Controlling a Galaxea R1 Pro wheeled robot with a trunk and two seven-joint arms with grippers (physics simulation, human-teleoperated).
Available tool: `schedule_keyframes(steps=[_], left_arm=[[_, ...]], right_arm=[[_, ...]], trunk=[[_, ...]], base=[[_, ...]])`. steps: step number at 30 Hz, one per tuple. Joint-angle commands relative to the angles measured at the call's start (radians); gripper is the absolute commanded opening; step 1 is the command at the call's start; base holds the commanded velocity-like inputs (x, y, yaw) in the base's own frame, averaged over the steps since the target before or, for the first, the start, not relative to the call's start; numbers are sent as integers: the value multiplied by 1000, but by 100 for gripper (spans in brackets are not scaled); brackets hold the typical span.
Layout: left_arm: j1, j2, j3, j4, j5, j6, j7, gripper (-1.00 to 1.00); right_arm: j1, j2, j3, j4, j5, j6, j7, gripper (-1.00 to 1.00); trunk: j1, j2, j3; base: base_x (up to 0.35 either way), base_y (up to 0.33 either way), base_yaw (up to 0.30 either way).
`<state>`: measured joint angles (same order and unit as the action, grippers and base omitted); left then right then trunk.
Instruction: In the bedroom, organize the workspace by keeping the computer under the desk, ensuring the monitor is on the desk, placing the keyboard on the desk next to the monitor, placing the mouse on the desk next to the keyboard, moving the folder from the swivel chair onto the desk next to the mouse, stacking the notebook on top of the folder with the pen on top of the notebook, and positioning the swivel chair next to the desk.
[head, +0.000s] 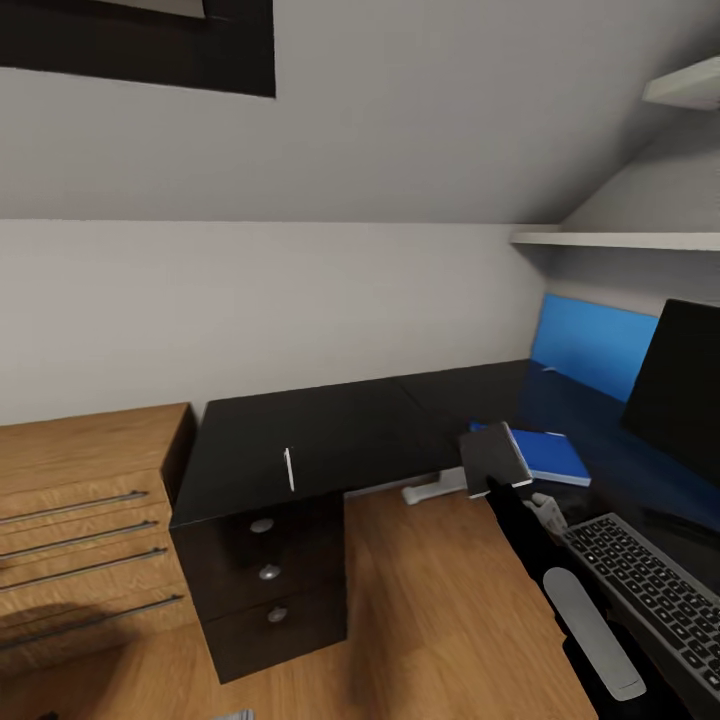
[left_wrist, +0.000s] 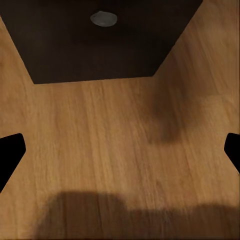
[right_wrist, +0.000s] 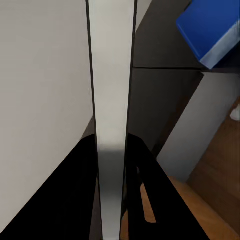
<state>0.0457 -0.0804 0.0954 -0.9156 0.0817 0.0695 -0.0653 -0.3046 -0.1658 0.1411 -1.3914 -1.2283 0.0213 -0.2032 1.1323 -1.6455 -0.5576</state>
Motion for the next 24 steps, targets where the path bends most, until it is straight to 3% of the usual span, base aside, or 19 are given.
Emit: schedule_keyframes(steps=[1,5,10,18,24], left_arm=[[0,-1,4,-2,9,7,-7,100],[0,-1,4,-1,9,7,-7,100],[0,-11,4,-17,8,-17,-11,100],[0,-15,6,-37,7,-31,-7,100],[0,-16,6,-38,7,-33,-9,100]], right_arm=[[-1,-1,2,-2,-5,1,-4,-100],[-1,1,3,-1,-5,0,-2,-100],[-10,6,-26,27,-28,-27,21,-100],[-10,-4,14,7,19,-33,-9,-100],[-10,-5,17,6,30,-35,-10,-100]], trunk=[[0,-1,-1],[0,-1,-1],[0,-1,-1],[0,-1,-1],[0,-1,-1]], base=[[0,0,-99],[0,0,-43],[0,0,0],[0,0,0],[0,0,0]])
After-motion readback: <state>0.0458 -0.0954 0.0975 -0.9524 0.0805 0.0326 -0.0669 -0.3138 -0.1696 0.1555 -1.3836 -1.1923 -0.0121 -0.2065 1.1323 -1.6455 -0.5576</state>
